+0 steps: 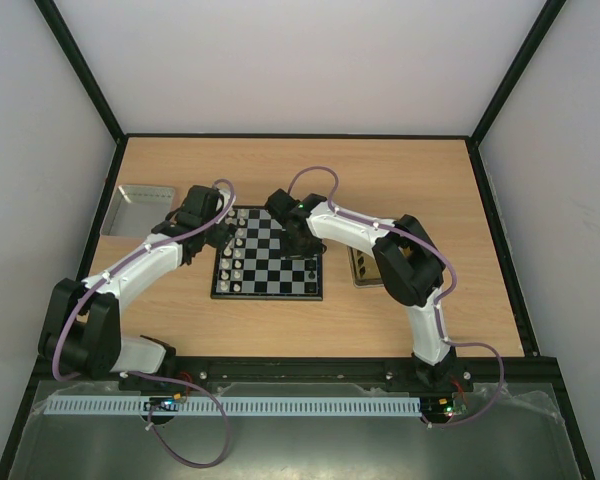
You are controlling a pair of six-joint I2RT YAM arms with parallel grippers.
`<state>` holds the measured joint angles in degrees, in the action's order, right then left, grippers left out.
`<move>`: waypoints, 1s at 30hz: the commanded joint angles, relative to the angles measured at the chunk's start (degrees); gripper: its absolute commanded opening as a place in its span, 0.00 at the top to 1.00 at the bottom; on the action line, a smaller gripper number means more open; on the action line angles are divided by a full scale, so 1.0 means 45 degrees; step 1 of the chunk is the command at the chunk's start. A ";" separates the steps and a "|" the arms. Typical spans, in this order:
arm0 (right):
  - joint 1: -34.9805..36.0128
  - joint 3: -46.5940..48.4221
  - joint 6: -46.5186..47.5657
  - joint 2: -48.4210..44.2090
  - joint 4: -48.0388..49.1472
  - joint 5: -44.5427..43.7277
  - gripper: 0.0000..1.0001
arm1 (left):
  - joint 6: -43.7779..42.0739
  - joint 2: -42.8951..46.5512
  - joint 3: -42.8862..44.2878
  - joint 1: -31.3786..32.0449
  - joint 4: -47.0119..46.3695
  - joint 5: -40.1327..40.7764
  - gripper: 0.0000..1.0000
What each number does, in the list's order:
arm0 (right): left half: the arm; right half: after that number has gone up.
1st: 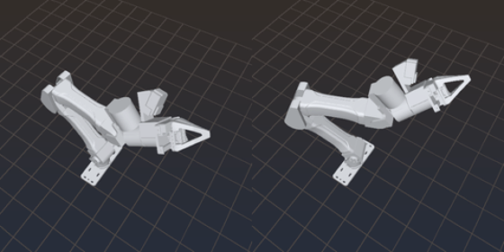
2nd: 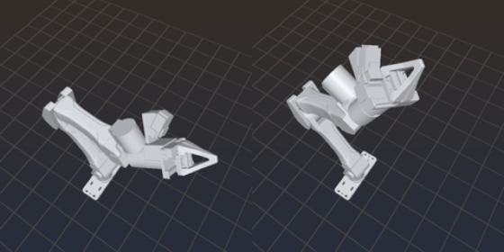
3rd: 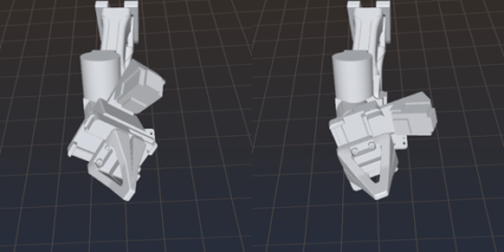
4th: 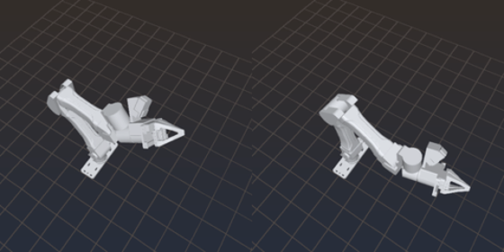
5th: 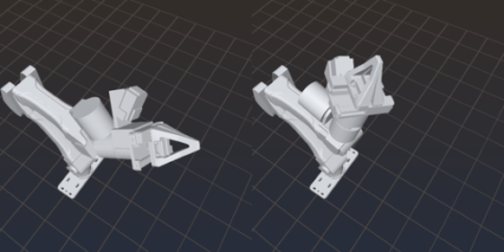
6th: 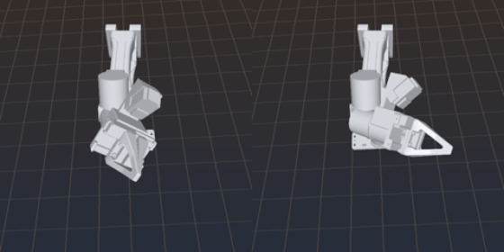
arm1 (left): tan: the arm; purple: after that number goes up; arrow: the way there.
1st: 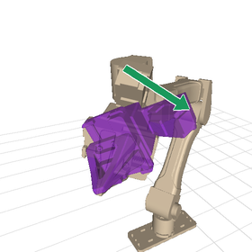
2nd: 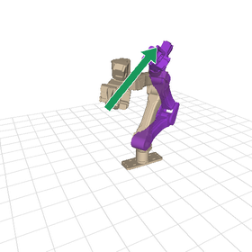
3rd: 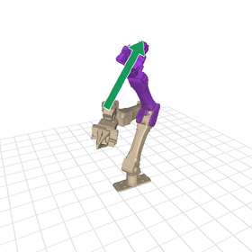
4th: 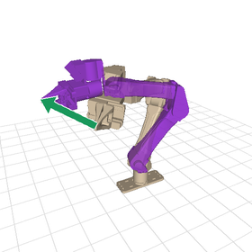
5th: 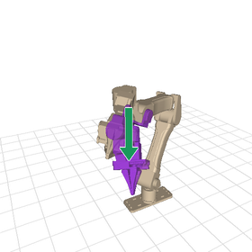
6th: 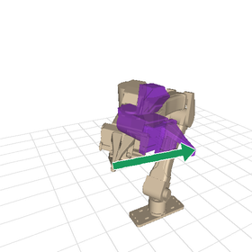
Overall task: Set up the chess pieces on the board
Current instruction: Place the chess piece on the chessboard.
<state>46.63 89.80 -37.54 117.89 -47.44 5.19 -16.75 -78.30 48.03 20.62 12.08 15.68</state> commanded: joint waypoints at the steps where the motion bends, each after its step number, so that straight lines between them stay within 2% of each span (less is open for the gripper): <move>1: 0.0090 0.0087 -0.0106 -0.0101 0.0044 0.0027 0.85 | -0.0105 -0.0043 -0.0127 0.0031 -0.0144 0.0109 0.01; 14: 0.0095 0.0132 -0.0067 -0.0198 -0.0429 -0.0782 0.82 | -0.0125 -0.0101 -0.0086 0.0046 -0.0125 0.0089 0.01; 22: 0.0100 0.0951 0.0016 -0.0364 -0.0840 -0.0890 0.82 | -0.0130 -0.0119 -0.0058 0.0046 -0.0106 0.0075 0.01; 30: -0.0241 0.0924 -0.0172 -0.1629 -0.1727 -0.2143 0.77 | -0.0125 -0.0073 -0.0066 0.0046 -0.0067 0.0070 0.01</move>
<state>46.57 93.80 -37.54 116.64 -50.63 0.91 -16.93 -78.46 48.03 20.62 12.08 15.68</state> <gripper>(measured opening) 0.221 0.991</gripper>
